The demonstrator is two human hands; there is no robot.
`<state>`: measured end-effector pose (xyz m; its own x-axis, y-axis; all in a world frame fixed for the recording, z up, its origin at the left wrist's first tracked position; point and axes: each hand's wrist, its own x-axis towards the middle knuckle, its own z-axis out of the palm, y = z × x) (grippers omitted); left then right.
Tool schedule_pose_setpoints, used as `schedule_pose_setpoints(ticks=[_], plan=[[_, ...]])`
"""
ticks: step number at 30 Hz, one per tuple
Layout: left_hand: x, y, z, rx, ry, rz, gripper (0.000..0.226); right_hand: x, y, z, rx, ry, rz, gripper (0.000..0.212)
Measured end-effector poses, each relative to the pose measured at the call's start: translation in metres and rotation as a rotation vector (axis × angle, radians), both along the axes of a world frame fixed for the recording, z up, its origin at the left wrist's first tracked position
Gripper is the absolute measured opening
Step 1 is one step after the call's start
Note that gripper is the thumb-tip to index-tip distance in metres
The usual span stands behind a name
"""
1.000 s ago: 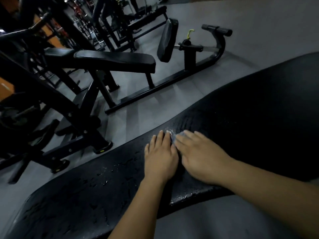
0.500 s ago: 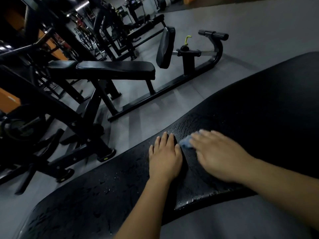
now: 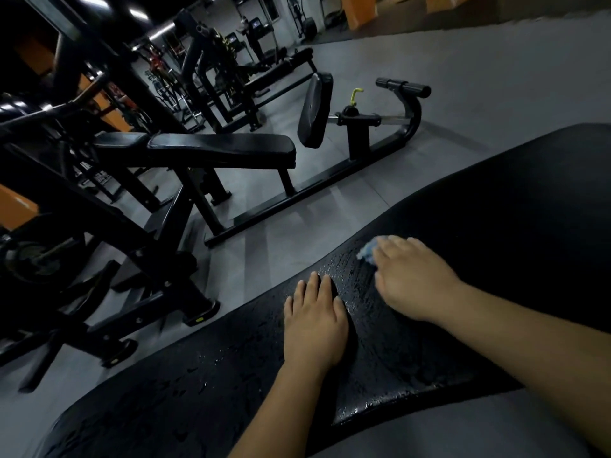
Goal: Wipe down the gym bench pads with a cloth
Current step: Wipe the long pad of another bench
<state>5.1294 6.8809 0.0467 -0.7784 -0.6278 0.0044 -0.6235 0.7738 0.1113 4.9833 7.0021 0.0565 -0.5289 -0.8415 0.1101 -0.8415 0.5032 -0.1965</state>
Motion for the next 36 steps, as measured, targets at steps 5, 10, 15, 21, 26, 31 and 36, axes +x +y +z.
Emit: schedule_pose_setpoints(ticks=[5, 10, 15, 21, 26, 31, 36], plan=[[0.003, -0.001, 0.001, 0.024, 0.033, -0.082, 0.051, 0.057, 0.013, -0.019, -0.120, 0.014, 0.217, 0.056], [-0.003, -0.004, 0.001, -0.004, 0.024, -0.104, 0.054, 0.003, 0.012, -0.011, -0.170, 0.011, 0.063, 0.045], [-0.018, -0.013, 0.003, 0.011, 0.062, -0.092, 0.049, 0.010, -0.029, -0.012, -0.086, -0.032, 0.139, 0.060], [-0.018, -0.007, -0.006, 0.007, 0.067, -0.041, 0.055, -0.045, -0.034, -0.016, -0.079, -0.065, 0.050, 0.053], [-0.016, -0.015, -0.005, 0.052, 0.142, -0.050, 0.051, 0.000, -0.065, -0.010, -0.058, -0.084, 0.119, 0.055], [-0.014, -0.010, -0.004, 0.022, 0.139, -0.041, 0.051, 0.012, 0.033, -0.014, -0.125, -0.113, 0.205, 0.055], [-0.020, 0.003, 0.005, 0.097, 0.102, -0.009, 0.053, 0.015, 0.018, -0.009, -0.060, -0.078, -0.012, 0.063]])
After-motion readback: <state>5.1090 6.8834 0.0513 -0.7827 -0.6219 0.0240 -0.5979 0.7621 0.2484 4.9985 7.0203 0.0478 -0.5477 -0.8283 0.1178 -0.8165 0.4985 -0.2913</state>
